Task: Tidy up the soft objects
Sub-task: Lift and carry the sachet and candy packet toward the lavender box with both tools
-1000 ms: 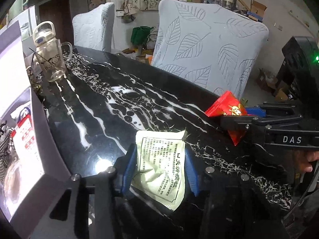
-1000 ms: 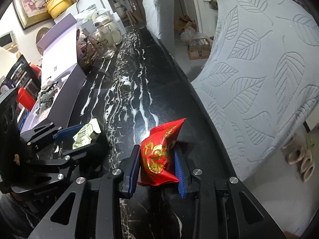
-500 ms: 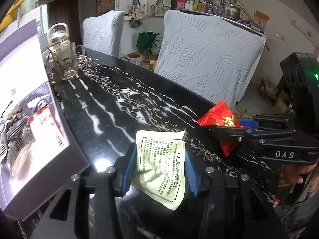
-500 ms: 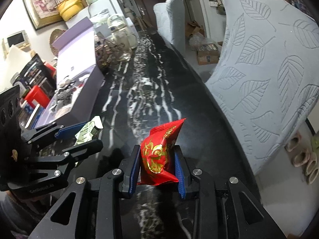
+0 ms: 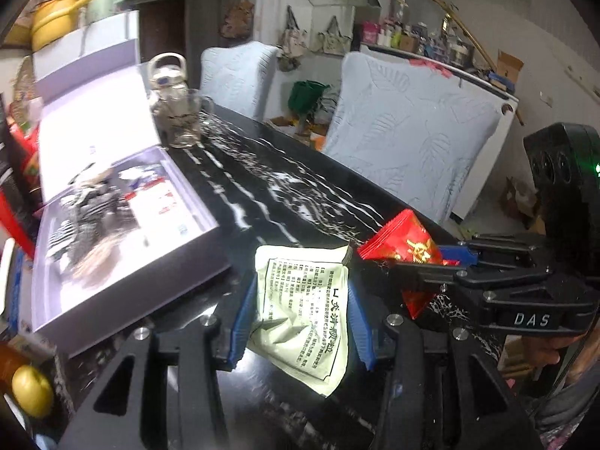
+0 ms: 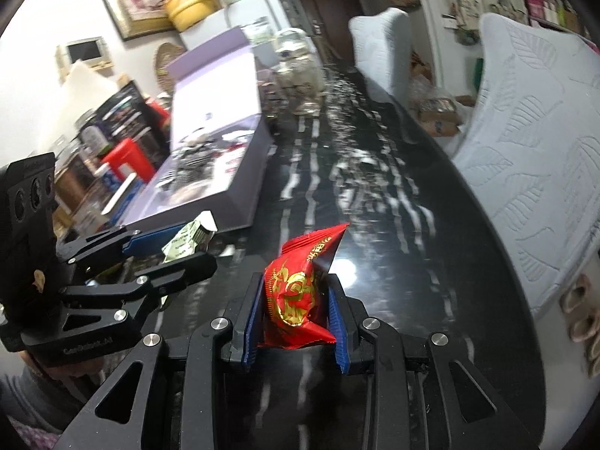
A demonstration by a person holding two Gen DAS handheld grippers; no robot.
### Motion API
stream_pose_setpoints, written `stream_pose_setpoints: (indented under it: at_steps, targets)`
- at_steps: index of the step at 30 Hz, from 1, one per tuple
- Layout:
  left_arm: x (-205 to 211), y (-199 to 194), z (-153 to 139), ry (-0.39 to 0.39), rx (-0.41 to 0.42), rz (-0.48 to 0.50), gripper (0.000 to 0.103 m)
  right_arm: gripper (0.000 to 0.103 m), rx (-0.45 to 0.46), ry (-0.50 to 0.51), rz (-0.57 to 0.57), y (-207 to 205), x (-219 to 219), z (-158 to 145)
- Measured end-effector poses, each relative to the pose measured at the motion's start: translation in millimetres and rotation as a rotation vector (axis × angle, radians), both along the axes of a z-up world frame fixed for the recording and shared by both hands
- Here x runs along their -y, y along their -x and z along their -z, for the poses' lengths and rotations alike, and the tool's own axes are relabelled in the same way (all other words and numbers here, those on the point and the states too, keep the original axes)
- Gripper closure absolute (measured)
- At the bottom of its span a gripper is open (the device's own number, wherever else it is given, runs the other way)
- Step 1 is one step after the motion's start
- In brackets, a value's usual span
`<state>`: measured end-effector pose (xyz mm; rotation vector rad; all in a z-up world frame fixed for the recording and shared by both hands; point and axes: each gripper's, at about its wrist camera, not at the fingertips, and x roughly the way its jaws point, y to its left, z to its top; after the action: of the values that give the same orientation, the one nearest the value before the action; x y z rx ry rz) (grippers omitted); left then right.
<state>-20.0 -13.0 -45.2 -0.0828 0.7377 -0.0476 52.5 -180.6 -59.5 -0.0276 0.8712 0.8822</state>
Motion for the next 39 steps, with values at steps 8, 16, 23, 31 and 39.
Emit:
stream_pose_setpoints:
  at_steps: [8, 16, 23, 31, 39]
  targets:
    - [-23, 48, -22, -0.017, 0.067, -0.107, 0.058, 0.072, 0.025, -0.05, -0.119, 36, -27, -16]
    - [-54, 89, -43, -0.01, 0.132, -0.23, 0.058, 0.072, 0.078, -0.088, -0.242, 63, -60, -39]
    - [-80, 104, -65, -0.028, 0.208, -0.32, 0.058, 0.072, 0.137, -0.135, -0.323, 72, -91, -67]
    - [-104, 91, -92, -0.048, 0.288, -0.362, 0.058, 0.072, 0.215, -0.166, -0.354, 66, -116, -98]
    - [-128, 68, -119, -0.05, 0.372, -0.4, 0.058, 0.072, 0.272, -0.197, -0.358, 42, -139, -125]
